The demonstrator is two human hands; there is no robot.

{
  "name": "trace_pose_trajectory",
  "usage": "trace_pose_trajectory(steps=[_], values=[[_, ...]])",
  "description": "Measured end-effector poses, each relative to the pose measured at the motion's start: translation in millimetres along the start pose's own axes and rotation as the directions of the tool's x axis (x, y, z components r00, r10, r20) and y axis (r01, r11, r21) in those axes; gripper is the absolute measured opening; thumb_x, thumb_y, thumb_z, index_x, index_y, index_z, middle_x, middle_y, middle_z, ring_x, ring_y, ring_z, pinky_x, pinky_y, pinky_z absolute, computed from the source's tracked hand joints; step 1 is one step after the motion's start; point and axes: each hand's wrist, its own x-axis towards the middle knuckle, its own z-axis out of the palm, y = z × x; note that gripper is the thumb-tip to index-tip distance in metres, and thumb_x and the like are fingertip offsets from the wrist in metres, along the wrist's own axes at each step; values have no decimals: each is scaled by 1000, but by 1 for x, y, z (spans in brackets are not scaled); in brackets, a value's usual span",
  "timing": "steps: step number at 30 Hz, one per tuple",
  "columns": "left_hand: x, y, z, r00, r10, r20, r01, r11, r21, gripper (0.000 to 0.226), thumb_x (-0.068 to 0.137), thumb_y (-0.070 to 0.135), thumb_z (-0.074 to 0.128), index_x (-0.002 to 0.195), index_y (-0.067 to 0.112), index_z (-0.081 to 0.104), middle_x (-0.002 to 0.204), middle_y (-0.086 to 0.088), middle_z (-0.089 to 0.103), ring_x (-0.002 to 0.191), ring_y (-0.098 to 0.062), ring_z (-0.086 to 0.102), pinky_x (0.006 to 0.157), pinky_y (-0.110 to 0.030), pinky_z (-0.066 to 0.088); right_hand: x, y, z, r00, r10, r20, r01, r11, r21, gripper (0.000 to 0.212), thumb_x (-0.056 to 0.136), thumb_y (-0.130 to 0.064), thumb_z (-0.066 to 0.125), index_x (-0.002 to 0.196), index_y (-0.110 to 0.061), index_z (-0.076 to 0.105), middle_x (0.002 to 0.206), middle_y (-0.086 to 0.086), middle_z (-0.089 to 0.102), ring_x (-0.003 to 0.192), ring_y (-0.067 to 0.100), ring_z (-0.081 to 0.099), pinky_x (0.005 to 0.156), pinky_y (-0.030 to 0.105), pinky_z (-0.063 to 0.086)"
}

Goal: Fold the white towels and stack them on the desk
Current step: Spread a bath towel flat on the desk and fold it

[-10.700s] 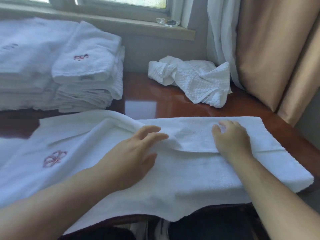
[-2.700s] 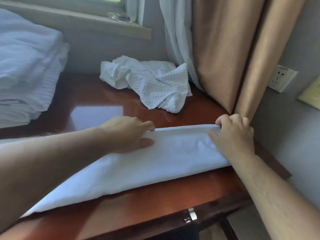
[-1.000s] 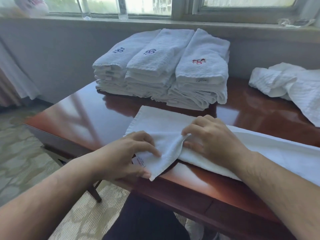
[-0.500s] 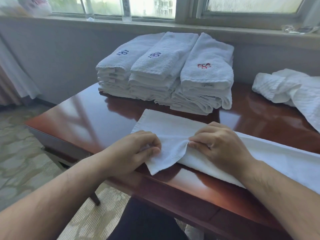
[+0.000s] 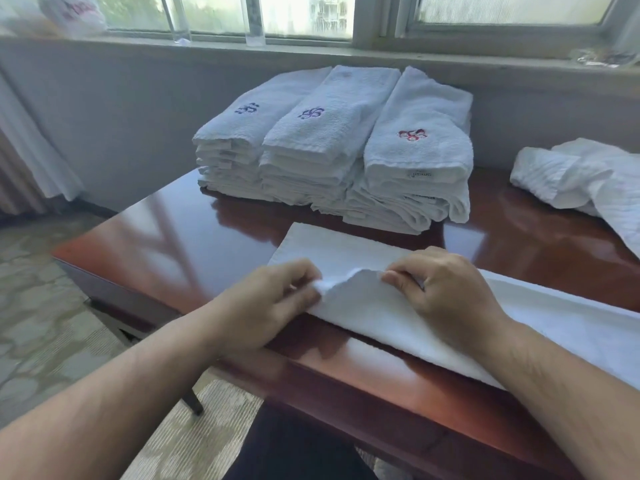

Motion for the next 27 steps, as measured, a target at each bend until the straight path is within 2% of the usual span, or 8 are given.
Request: trace_pose_trajectory(steps=[3,6,10,12,15,17,21,27], values=[[18,-5,-2,939,-82,-333,70,996,-47,18,102,43,51,93,28,55,73,19,58,63,-1,50,60,-16,37,4,-2,-3,997,-26,-67,20,995,-96,15,93,-30,70,85,-19,74,77,-11,64,75,14,52,69,27,39],[43,-13,-2,866,-141,-480,193,979,61,18,102,45,49,93,29,52,72,12,58,69,-4,54,57,-15,34,6,-1,-4,999,27,-44,-35,982,-183,19,95,-33,67,85,-16,68,79,-6,63,77,21,54,72,38,43],[73,-24,-6,849,-378,-369,402,916,-15,38,92,69,45,86,32,51,83,12,61,81,-6,57,59,-22,35,11,8,-5,970,238,50,-221,948,-227,20,99,-37,54,86,-23,60,82,-6,58,84,24,55,72,37,37],[82,-25,-8,875,-404,-266,438,895,81,54,79,82,46,84,29,53,82,8,62,77,-9,57,58,-28,36,19,16,-6,926,358,115,-334,923,-191,21,101,-44,48,88,-30,55,82,-9,60,82,22,56,69,37,36],[85,-29,-4,887,-411,-209,453,861,230,43,87,66,60,83,24,64,75,5,65,70,-14,59,53,-29,35,25,26,-5,900,403,166,-356,899,-254,27,100,-53,44,86,-30,52,77,-14,55,77,18,53,66,36,36],[84,-33,-2,857,-457,-237,507,829,235,37,96,55,52,78,26,64,74,5,65,73,-16,61,53,-28,35,25,32,-5,891,418,176,-352,882,-312,32,98,-55,43,83,-29,53,74,-14,54,75,17,53,64,35,36],[82,-33,2,783,-515,-349,599,776,199,67,100,66,22,59,19,45,67,-3,57,64,-18,51,52,-32,31,22,37,-2,920,369,130,-318,899,-302,26,96,-41,44,80,-25,56,69,-12,53,72,20,54,63,35,37],[75,-37,11,736,-495,-461,651,704,284,51,103,55,25,73,20,47,74,1,50,74,-29,47,66,-36,35,21,42,1,935,334,123,-277,900,-336,28,101,-51,39,83,-31,47,76,-12,54,72,16,51,62,34,33]])
